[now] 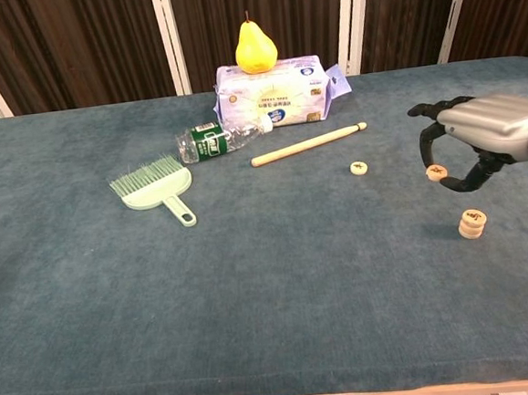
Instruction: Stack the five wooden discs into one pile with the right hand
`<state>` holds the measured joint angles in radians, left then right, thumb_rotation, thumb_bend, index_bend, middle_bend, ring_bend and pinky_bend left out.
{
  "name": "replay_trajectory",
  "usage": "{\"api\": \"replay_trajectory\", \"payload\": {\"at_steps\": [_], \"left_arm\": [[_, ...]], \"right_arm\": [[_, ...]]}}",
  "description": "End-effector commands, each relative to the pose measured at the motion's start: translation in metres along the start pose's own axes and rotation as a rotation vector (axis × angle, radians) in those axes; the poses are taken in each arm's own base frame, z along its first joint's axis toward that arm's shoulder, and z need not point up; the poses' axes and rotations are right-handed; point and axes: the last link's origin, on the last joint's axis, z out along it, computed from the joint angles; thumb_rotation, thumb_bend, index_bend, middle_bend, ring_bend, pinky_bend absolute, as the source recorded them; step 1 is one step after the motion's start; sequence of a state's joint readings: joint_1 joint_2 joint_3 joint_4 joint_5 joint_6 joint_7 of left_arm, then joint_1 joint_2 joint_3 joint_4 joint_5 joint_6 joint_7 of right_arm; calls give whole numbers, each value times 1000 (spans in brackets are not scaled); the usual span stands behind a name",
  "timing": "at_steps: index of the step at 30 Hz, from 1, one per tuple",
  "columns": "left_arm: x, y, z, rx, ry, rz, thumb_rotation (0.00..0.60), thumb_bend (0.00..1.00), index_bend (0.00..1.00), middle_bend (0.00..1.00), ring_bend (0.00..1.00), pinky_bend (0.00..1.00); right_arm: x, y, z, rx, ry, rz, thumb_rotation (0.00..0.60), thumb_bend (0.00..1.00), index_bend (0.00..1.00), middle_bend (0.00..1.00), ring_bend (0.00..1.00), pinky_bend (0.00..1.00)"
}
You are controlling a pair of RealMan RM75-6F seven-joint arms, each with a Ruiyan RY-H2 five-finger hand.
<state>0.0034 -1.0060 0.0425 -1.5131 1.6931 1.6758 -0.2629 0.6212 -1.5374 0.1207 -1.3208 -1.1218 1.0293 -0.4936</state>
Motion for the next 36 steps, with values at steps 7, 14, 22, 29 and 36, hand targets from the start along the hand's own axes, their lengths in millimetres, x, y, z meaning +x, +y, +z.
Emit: {"api": "replay_trajectory", "payload": {"at_steps": [7,14,22,29,36], "left_arm": [[-1,1,1,-2,-5,3,600,497,0,12,0,0],[-1,0,0,2,-4,2,600,496,0,11,0,0],[-2,1,1,-1,-7,3,600,497,0,12,0,0],[-1,0,0,1,-5,0,600,497,0,11,0,0],[-1,0,0,-1,-6,0,600,497,0,12,0,0]], "right_arm": [[-9,10,-59,107,-10,-85,600,489,618,21,0,0],[-19,15,-59,89,-30,-63,600,489,614,21,0,0],[-22,19,-60,89,-31,-68,600,488,614,21,0,0],[-24,17,-58,91,-33,-71,600,489,602,21,0,0],[-26,15,-58,94,-40,-77,600,488,531,21,0,0]]}}
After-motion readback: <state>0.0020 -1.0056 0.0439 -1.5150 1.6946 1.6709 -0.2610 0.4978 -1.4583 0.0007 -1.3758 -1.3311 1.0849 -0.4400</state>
